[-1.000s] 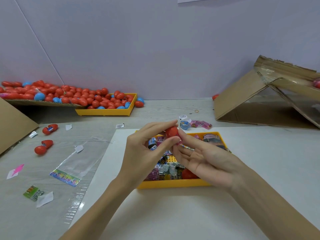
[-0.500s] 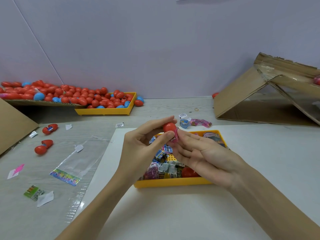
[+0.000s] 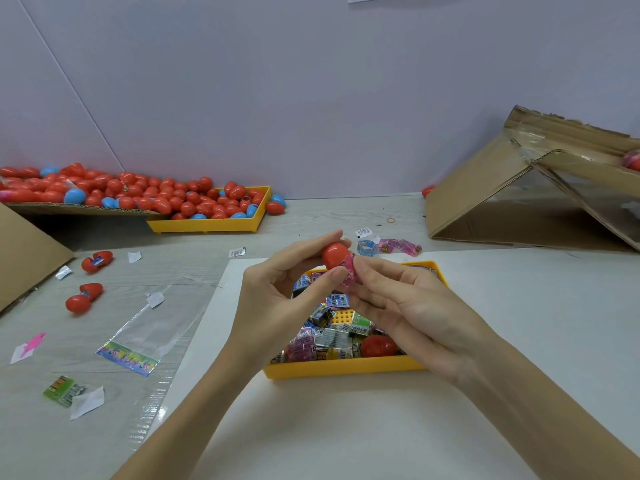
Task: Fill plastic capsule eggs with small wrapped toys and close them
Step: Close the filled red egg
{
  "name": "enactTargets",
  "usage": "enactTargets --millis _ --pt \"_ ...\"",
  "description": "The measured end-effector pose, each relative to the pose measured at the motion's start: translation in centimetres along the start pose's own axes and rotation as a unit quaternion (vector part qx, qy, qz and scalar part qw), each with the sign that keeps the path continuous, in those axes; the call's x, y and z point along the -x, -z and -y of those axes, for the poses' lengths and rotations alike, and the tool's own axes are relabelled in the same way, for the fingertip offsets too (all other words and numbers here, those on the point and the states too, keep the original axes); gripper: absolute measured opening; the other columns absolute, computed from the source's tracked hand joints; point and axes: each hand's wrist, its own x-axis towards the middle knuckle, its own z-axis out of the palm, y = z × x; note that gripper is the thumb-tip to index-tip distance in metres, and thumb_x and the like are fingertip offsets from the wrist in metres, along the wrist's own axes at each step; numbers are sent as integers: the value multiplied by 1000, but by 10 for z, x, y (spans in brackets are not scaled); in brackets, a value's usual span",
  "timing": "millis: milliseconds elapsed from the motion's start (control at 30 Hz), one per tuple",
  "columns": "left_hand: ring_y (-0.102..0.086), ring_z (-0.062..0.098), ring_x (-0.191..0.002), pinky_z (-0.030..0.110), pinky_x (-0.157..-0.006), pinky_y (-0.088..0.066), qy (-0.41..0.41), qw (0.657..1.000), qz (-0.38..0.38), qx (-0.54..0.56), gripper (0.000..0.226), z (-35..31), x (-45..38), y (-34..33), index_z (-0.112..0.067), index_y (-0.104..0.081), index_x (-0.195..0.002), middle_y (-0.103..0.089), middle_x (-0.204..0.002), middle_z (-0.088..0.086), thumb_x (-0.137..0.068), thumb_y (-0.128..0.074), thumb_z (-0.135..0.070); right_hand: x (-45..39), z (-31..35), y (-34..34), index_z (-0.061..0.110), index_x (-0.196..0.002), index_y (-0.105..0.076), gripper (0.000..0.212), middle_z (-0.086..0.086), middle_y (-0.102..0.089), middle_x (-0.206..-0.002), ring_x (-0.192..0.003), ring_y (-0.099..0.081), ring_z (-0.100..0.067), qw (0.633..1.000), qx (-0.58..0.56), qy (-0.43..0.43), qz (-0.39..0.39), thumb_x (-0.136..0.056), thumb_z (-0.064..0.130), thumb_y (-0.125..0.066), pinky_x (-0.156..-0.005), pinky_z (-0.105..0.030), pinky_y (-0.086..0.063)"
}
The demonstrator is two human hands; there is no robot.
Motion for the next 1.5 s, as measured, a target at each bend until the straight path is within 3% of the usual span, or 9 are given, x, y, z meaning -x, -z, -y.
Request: enactTargets --millis 433,600,1000,1133,1267,1400,1500 --pt "-66 27 -125 44 -103 -55 -15 1000 -1 4 41 -7 0 0 -7 -66 -133 -72 -130 3 -95 -72 -23 6 -1 -9 21 -101 -83 23 -11 -79 -102 -101 -76 -26 983 130 129 -30 -83 34 -74 -81 -22 -59" --pt "-68 25 -122 41 -102 -56 -13 1000 -9 -16 36 -5 0 1 -8 -70 -129 -74 -125 1 -98 -68 -26 5 -4 -9 15 -104 -81 26 -9 -80 -102 -99 -77 -25 980 142 133 -36 -88 33 -72 -84 -25 -61" --pt "-69 21 -117 25 -97 -55 -61 993 -23 -93 34 -2 1 1 -9 -71 -127 -75 -121 1 -95 -67 -20 4 -8 -8 8 -111 -78 32 -10 -79 -106 -101 -77 -25 987 112 110 -37 -89 30 -71 -87 -27 -61" --pt "-69 21 -118 31 -98 -56 -65 992 -27 -108 34 1 3 0 -10 -71 -128 -74 -122 0 -97 -65 -24 3 -7 -8 8 -111 -78 31 -12 -79 -108 -103 -76 -26 992 85 87 -30 -89 29 -72 -88 -27 -60" --pt "-70 20 -116 32 -97 -56 -75 989 -36 -124 32 2 2 -2 -11 -71 -128 -74 -120 1 -98 -64 -20 3 -3 -9 12 -100 -80 17 -9 -77 -101 -99 -76 -24 1000 -10 8 5 -93 25 -71 -85 -28 -60" --pt "-70 19 -115 32 -96 -57 -81 988 -30 -128 29 1 2 -2 -10 -72 -126 -75 -120 0 -101 -65 -23 4 -2 -9 -1 -125 -68 43 -10 -75 -103 -95 -74 -22 999 -37 -24 14 -91 24 -74 -83 -27 -60" --pt "-71 18 -111 33 -95 -57 -80 986 -32 -143 28 3 4 -4 -7 -73 -123 -76 -117 3 -100 -67 -19 4 -1 -9 2 -120 -71 39 -10 -74 -98 -90 -73 -23 996 -65 -55 8 -87 22 -77 -75 -28 -60"
